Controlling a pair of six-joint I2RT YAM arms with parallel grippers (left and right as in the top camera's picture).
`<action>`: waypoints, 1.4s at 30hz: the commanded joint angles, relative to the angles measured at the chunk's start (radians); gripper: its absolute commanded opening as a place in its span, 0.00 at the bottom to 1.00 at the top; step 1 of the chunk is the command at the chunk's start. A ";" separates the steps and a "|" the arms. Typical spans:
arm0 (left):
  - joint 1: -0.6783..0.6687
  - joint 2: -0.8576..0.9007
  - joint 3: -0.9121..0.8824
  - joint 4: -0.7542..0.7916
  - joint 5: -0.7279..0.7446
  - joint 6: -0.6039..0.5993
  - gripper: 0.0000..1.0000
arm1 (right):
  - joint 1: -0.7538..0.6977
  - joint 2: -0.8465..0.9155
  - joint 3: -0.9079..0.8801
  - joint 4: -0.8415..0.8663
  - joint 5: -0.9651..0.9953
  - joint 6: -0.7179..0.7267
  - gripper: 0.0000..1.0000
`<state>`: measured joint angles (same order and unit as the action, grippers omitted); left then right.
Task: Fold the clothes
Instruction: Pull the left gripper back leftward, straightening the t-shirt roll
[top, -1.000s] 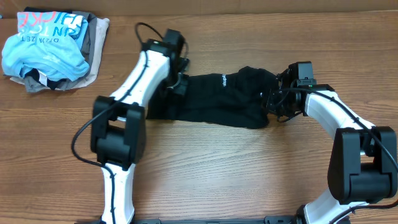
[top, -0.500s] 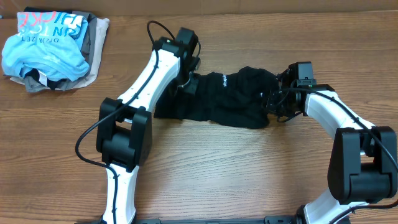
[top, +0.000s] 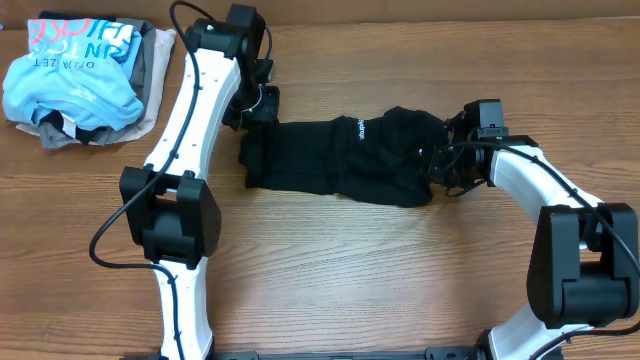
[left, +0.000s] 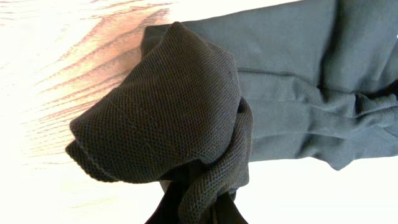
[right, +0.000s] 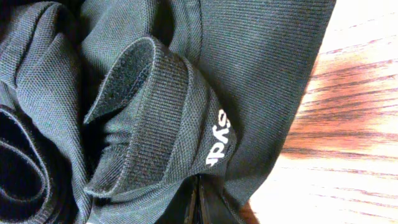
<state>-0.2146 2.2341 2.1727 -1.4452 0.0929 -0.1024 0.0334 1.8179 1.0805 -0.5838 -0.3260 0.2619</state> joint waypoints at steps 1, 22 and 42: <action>-0.014 0.002 0.037 -0.012 -0.010 -0.005 0.04 | -0.001 0.008 -0.007 0.003 -0.004 0.004 0.04; 0.143 -0.002 0.154 -0.245 -0.351 -0.054 0.04 | -0.001 0.008 -0.007 -0.005 0.011 0.004 0.04; 0.061 -0.001 0.154 -0.164 -0.127 -0.054 0.04 | -0.001 0.008 -0.007 -0.005 0.011 0.005 0.04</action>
<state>-0.1001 2.2345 2.2990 -1.6321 -0.1444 -0.1547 0.0334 1.8179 1.0805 -0.5926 -0.3244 0.2615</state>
